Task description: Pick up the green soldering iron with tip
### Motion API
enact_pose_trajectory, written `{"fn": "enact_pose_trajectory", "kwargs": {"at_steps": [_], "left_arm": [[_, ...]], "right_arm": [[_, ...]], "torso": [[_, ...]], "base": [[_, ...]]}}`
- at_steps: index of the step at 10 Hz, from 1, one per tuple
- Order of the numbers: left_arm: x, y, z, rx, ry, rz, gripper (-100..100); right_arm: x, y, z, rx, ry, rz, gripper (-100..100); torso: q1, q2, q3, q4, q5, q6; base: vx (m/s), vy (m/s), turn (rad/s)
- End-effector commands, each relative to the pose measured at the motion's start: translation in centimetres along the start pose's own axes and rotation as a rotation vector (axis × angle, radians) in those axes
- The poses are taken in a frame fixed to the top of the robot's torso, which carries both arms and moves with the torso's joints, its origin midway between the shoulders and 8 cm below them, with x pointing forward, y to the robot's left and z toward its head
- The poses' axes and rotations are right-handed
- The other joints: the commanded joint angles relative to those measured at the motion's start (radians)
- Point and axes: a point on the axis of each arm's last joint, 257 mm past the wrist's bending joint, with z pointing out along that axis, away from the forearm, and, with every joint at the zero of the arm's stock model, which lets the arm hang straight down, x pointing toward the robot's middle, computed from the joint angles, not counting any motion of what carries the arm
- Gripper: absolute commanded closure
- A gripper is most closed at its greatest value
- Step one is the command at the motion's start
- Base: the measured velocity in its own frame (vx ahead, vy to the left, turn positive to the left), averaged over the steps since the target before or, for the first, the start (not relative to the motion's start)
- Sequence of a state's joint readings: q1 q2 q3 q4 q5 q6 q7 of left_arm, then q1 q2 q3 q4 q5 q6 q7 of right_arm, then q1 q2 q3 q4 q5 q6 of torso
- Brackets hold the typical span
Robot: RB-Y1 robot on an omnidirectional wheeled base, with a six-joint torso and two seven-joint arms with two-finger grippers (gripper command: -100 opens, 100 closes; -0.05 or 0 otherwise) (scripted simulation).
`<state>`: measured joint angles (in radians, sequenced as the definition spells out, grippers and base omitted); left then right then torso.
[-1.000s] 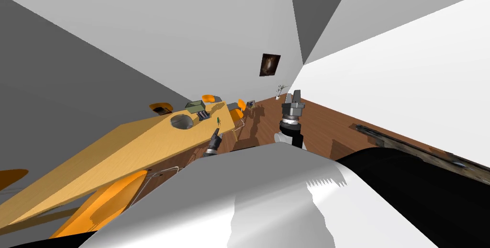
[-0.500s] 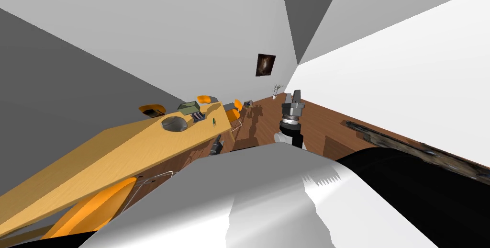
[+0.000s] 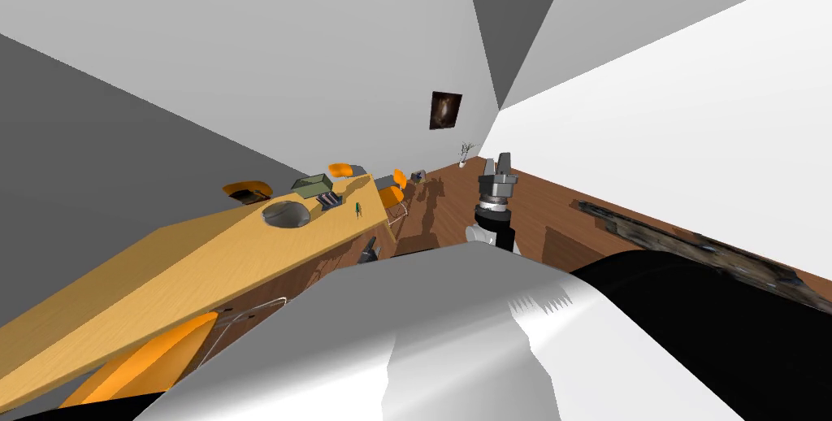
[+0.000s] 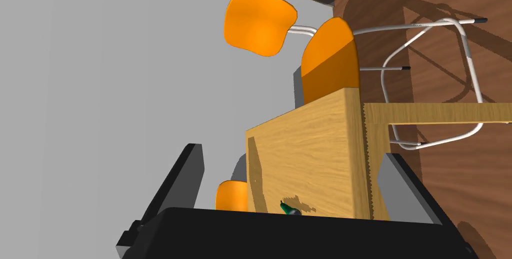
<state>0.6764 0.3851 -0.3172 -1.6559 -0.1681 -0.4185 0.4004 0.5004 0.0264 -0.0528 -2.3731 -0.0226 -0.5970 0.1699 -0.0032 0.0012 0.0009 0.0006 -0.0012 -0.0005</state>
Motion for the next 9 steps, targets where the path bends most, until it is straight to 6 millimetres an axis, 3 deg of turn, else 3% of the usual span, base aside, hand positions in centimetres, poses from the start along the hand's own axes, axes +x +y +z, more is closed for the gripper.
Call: {"fn": "enact_pose_trajectory", "kwargs": {"at_steps": [1,3,5,9], "left_arm": [[-0.1,1.7,-0.3,-0.027,-0.002,-0.004,-100],[-0.2,5.3,-2.2,-0.115,0.012,-0.018,-100],[-0.3,10.7,-5.9,-0.256,0.043,-0.032,-100],[-1.9,16.6,-11.2,-0.426,0.058,-0.027,-100]], "right_arm": [[0.0,0.0,0.0,0.0,0.0,0.0,0],[0.0,0.0,0.0,0.0,0.0,0.0,0],[0.0,0.0,0.0,0.0,0.0,0.0,0],[0.0,0.0,0.0,0.0,0.0,0.0,0]], "torso": [[0.0,0.0,0.0,0.0,0.0,0.0],[0.0,0.0,0.0,0.0,0.0,0.0],[-0.002,-0.001,-0.001,0.0,0.0,0.0],[-0.002,-0.003,-0.002,-0.001,-0.001,0.0]], "base": [[0.008,-0.038,0.029],[0.013,-0.085,-0.11],[0.043,-0.135,-0.168],[0.057,-0.1,-0.089]]}}
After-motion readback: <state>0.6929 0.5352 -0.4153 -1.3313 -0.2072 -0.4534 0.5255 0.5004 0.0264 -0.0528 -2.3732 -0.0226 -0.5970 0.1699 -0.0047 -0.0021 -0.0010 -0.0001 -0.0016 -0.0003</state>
